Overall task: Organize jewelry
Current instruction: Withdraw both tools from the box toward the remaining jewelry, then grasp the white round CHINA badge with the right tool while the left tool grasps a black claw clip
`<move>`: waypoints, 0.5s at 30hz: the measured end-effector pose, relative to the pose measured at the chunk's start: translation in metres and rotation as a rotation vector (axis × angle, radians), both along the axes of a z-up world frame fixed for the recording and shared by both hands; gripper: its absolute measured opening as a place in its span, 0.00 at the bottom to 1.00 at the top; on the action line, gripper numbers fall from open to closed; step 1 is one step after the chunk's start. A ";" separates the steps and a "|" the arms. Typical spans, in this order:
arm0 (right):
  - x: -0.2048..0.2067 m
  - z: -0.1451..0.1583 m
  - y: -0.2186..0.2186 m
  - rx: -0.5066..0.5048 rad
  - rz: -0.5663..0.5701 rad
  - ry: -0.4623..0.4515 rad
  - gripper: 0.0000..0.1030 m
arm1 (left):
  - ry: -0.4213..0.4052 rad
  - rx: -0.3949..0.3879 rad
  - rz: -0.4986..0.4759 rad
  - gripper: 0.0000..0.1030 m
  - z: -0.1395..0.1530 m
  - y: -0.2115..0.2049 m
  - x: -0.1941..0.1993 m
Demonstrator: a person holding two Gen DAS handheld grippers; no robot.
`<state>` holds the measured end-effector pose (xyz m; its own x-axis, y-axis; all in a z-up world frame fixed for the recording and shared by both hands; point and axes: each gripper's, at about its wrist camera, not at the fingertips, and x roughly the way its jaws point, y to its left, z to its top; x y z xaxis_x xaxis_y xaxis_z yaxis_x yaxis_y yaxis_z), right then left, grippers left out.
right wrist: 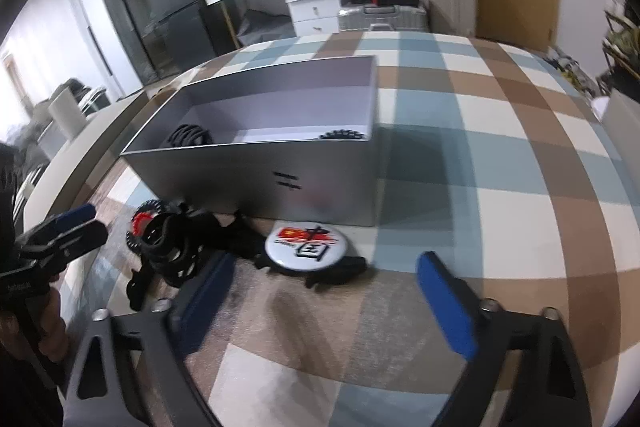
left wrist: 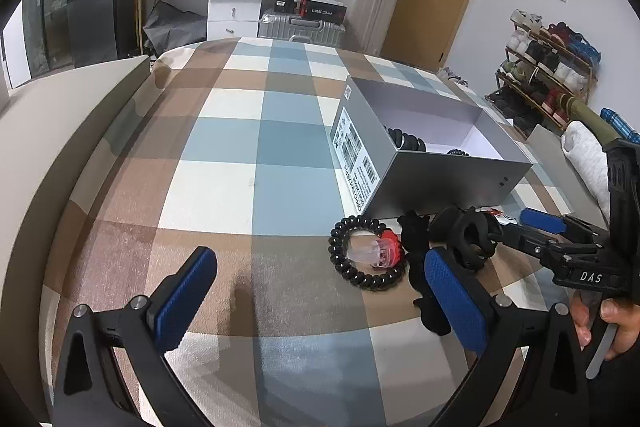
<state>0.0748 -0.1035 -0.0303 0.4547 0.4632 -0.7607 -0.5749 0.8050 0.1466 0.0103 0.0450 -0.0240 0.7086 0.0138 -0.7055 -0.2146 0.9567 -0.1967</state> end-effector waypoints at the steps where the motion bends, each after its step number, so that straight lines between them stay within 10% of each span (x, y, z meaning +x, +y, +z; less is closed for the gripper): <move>1: 0.000 0.000 0.002 0.000 0.014 -0.004 0.83 | 0.000 0.003 0.000 0.98 0.000 0.000 0.000; 6: 0.001 0.001 0.011 0.013 0.059 -0.010 0.64 | 0.012 0.005 -0.008 0.98 -0.002 -0.001 0.002; 15: 0.009 0.000 0.022 -0.079 0.082 -0.028 0.60 | 0.022 -0.015 -0.004 0.98 -0.003 0.002 0.003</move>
